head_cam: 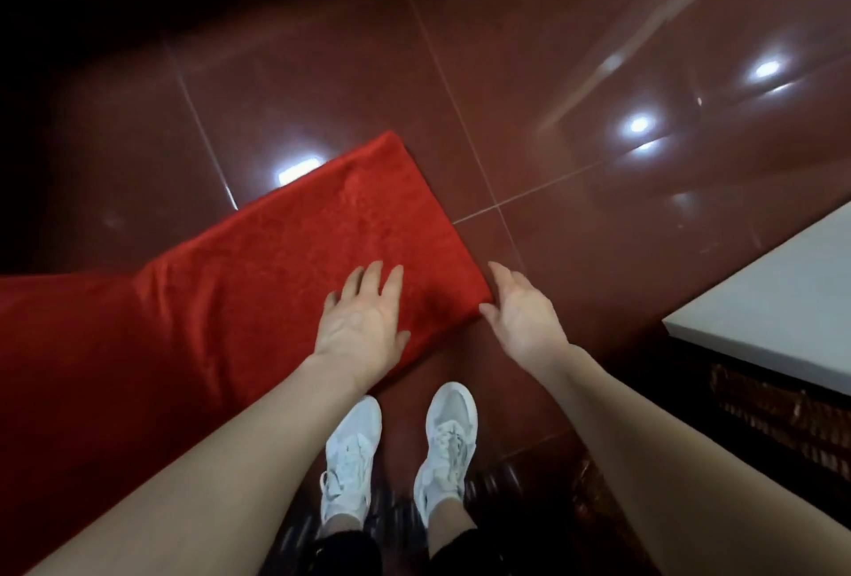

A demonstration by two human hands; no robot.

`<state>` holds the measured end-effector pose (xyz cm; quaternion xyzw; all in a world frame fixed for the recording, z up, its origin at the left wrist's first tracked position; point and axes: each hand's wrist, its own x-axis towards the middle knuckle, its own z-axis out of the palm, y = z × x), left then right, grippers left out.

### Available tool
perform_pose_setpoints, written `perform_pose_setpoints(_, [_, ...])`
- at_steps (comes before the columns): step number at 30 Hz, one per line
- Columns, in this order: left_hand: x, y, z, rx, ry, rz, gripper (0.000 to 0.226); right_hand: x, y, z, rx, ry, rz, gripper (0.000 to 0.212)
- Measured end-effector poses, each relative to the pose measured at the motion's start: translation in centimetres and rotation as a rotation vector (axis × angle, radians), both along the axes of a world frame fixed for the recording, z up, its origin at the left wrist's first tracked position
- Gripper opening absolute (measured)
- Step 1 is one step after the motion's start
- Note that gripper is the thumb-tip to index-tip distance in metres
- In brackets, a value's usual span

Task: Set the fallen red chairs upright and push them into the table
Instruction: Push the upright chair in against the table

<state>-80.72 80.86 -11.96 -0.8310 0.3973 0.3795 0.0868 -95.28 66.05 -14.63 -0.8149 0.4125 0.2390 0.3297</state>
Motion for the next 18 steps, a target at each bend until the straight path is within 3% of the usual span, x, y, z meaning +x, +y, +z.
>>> perform_pose_setpoints(9, [-0.1,-2.5,-17.1,0.171,0.059,0.039,0.104,2.5,-0.7,-17.4,0.03,0.056,-0.176,0.065])
perform_pose_setpoints(14, [-0.8,-0.9,-22.2,0.221,-0.01,-0.02,0.123,4.7,-0.1,-23.5,0.064,0.07,-0.267,0.071])
perform_pose_setpoints(18, [-2.1,-0.7,-24.4,0.188,-0.121,-0.058,0.122,6.4,0.5,-25.9,-0.066,0.062,-0.372,0.092])
